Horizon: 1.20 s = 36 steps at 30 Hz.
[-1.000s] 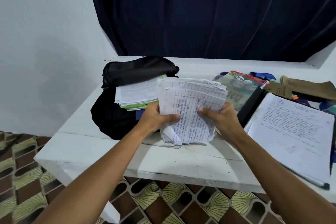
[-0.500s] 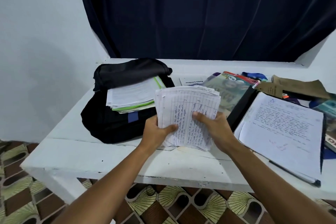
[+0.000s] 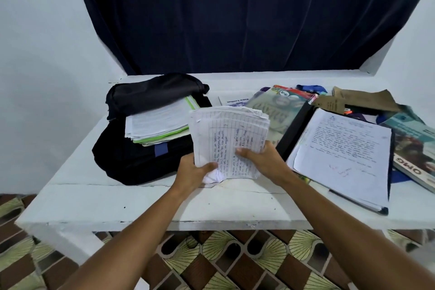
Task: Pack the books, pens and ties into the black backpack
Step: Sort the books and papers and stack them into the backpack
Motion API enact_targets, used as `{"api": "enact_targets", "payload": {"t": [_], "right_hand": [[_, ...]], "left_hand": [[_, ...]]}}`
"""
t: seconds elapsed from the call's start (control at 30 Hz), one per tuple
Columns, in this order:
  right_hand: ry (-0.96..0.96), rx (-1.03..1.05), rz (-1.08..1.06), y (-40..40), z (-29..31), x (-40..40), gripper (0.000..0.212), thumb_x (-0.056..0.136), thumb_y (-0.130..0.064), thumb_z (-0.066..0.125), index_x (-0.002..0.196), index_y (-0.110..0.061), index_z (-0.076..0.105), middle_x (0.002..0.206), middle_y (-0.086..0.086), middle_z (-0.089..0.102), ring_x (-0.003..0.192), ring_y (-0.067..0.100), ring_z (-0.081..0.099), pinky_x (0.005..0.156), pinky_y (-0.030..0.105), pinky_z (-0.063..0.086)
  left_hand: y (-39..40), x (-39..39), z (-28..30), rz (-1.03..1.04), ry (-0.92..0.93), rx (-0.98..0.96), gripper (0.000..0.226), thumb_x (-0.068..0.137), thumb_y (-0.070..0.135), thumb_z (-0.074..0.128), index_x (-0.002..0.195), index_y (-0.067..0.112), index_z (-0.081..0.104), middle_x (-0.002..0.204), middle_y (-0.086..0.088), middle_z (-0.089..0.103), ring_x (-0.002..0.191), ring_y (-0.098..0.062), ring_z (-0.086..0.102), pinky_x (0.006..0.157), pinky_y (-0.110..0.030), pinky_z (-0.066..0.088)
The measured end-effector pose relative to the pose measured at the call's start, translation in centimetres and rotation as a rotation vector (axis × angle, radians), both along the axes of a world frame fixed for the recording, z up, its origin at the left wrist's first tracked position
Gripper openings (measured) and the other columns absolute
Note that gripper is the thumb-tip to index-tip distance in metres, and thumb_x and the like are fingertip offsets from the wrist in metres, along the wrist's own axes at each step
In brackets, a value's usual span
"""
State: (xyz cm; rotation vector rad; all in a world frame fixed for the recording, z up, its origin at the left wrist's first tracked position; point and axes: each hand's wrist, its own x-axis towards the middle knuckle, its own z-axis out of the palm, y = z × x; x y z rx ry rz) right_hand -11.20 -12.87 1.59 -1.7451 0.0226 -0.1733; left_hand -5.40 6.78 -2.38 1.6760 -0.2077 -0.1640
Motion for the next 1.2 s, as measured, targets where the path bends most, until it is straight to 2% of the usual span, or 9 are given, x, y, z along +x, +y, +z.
{"api": "enact_targets", "payload": {"t": [0.23, 0.4, 0.53, 0.63, 0.7, 0.9, 1.0, 1.07, 1.2], "right_hand": [[0.07, 0.02, -0.01, -0.5, -1.2, -0.6, 0.02, 0.086, -0.02, 0.07, 0.105, -0.026, 0.066, 0.109, 0.0, 0.072, 0.101, 0.013, 0.069, 0.092, 0.043, 0.055], [0.059, 0.09, -0.058, -2.8, 0.3, -1.2, 0.023, 0.091, -0.011, 0.064, 0.113, -0.018, 0.065, 0.106, -0.002, 0.074, 0.096, 0.013, 0.071, 0.084, 0.036, 0.058], [0.056, 0.199, -0.227, -7.6, 0.6, -1.7, 0.027, 0.088, -0.009, 0.068, 0.113, -0.021, 0.065, 0.115, 0.003, 0.071, 0.103, 0.019, 0.069, 0.091, 0.045, 0.055], [0.044, 0.296, -0.389, -12.5, 0.9, -2.5, 0.031, 0.087, -0.001, 0.066, 0.116, -0.013, 0.064, 0.113, 0.004, 0.071, 0.1, 0.019, 0.069, 0.092, 0.044, 0.054], [0.037, 0.345, -0.464, -16.5, 1.0, -3.4, 0.032, 0.086, 0.0, 0.065, 0.116, -0.012, 0.064, 0.116, 0.007, 0.069, 0.104, 0.025, 0.067, 0.096, 0.05, 0.051], [0.04, 0.435, -0.47, -25.4, 0.3, -4.6, 0.105, 0.032, -0.037, 0.098, 0.125, -0.006, 0.06, 0.124, 0.013, 0.066, 0.111, 0.035, 0.064, 0.094, 0.059, 0.048], [0.083, 0.431, -0.46, -26.8, 0.3, -3.3, 0.062, 0.066, -0.015, 0.084, 0.123, -0.007, 0.061, 0.124, 0.013, 0.066, 0.111, 0.035, 0.064, 0.095, 0.06, 0.048], [0.119, 0.43, -0.472, -27.3, 0.1, -2.3, 0.039, 0.083, 0.001, 0.065, 0.121, -0.004, 0.061, 0.123, 0.014, 0.066, 0.109, 0.034, 0.065, 0.095, 0.057, 0.049], [0.197, 0.424, -0.453, -28.0, -0.2, -0.6, 0.028, 0.085, 0.002, 0.063, 0.112, -0.007, 0.066, 0.114, 0.013, 0.07, 0.103, 0.032, 0.068, 0.088, 0.053, 0.055]], "left_hand": [[0.0, 0.1, -0.1, -0.073, -0.007, 0.087, 0.033, 0.076, 0.006, 0.08, 0.106, 0.012, 0.068, 0.095, 0.001, 0.071, 0.078, 0.002, 0.069, 0.07, -0.018, 0.057], [-2.4, 1.7, 2.9, -0.272, 0.067, 0.045, 0.032, 0.076, -0.003, 0.078, 0.102, 0.013, 0.068, 0.091, 0.005, 0.076, 0.085, -0.01, 0.073, 0.068, -0.022, 0.057], [-7.0, 4.4, 5.1, -0.439, 0.037, 0.196, 0.022, 0.08, 0.023, 0.078, 0.101, 0.02, 0.07, 0.1, -0.004, 0.076, 0.09, -0.014, 0.072, 0.08, -0.027, 0.055], [-11.6, 6.7, 5.5, -0.32, 0.041, 0.091, 0.017, 0.095, 0.028, 0.061, 0.09, 0.014, 0.068, 0.081, -0.008, 0.07, 0.066, -0.012, 0.065, 0.062, -0.028, 0.052], [-14.5, 8.6, 4.9, -0.265, -0.111, 0.173, 0.022, 0.096, 0.028, 0.061, 0.081, 0.013, 0.068, 0.074, -0.005, 0.067, 0.064, -0.011, 0.062, 0.062, -0.029, 0.049], [-20.1, 11.4, 0.7, -0.384, -0.385, 0.582, 0.03, 0.084, 0.038, 0.074, 0.101, 0.013, 0.07, 0.109, -0.001, 0.068, 0.112, -0.018, 0.061, 0.088, -0.025, 0.044], [-21.8, 12.4, -0.6, -0.466, -0.461, 0.795, 0.075, 0.08, 0.066, 0.063, 0.138, 0.02, 0.054, 0.154, -0.002, 0.039, 0.149, -0.024, 0.02, 0.12, -0.039, 0.014], [-22.0, 13.1, -1.3, -0.51, -0.48, 0.866, 0.1, 0.067, 0.087, 0.039, 0.147, 0.028, 0.041, 0.162, 0.0, 0.022, 0.152, -0.022, 0.002, 0.12, -0.046, -0.002], [-22.0, 14.1, -2.9, -0.515, -0.474, 0.82, 0.123, 0.05, 0.104, 0.02, 0.149, 0.033, 0.036, 0.163, 0.002, 0.015, 0.152, -0.02, -0.006, 0.119, -0.046, -0.008]]}}
